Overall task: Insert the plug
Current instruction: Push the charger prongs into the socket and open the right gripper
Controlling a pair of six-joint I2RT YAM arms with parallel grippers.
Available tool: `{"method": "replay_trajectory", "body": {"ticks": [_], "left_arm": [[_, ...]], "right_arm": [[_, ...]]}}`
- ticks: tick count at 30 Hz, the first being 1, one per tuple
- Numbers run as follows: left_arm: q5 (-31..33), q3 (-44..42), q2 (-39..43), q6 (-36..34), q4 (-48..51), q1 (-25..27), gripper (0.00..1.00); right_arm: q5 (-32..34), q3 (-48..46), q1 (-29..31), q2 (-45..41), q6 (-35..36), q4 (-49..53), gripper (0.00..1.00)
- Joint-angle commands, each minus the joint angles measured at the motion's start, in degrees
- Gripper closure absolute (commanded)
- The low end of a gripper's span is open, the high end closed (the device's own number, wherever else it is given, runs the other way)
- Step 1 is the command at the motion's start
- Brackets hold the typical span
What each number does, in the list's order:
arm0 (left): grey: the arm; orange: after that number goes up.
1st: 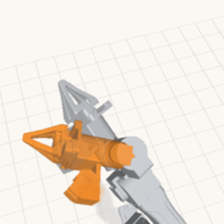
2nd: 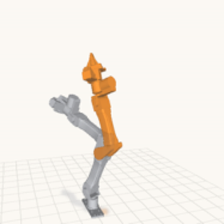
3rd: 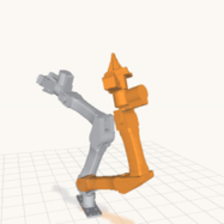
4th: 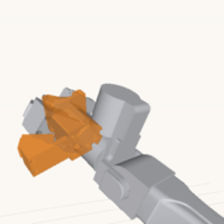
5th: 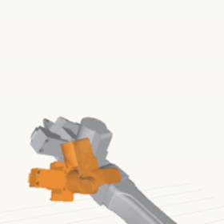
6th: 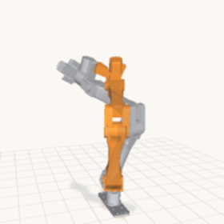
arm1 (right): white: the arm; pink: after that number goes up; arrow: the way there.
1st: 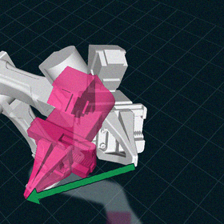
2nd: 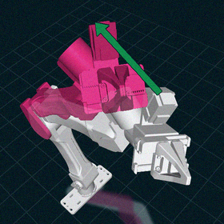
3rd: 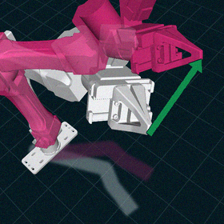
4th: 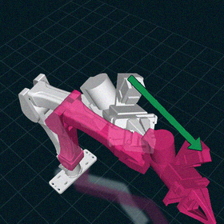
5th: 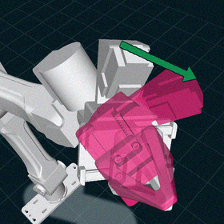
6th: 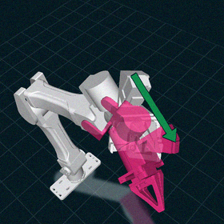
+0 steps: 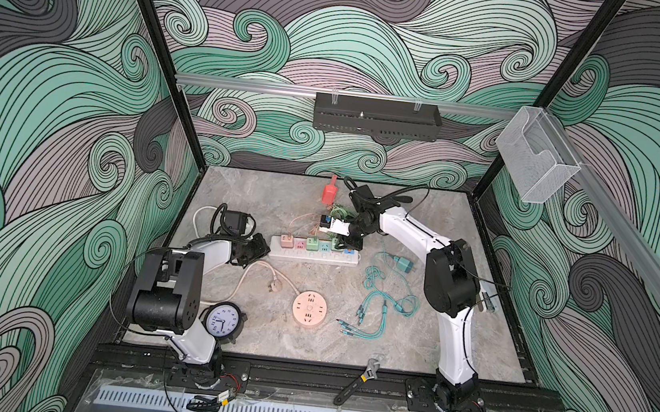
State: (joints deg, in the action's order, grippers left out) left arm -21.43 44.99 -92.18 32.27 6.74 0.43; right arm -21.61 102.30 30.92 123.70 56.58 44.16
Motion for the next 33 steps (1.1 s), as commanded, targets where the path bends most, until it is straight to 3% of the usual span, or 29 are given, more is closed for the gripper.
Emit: {"method": "replay_trajectory", "body": {"ticks": [1,24,33], "left_arm": [[-1.07,0.26,0.41,0.69,-0.49,-0.69,0.74],[-2.26,0.1,1.18,1.57,-0.34,-1.04,0.74],[-2.65,0.06,4.11,2.86,0.81,-1.22,0.72]], "right_arm": [[2.87,-1.01,-0.46,2.38,0.02,2.54,0.74],[9.43,-2.8,-1.38,5.68,1.52,3.66,0.72],[8.73,-3.19,-1.56,4.53,-0.58,3.74,0.68]]}}
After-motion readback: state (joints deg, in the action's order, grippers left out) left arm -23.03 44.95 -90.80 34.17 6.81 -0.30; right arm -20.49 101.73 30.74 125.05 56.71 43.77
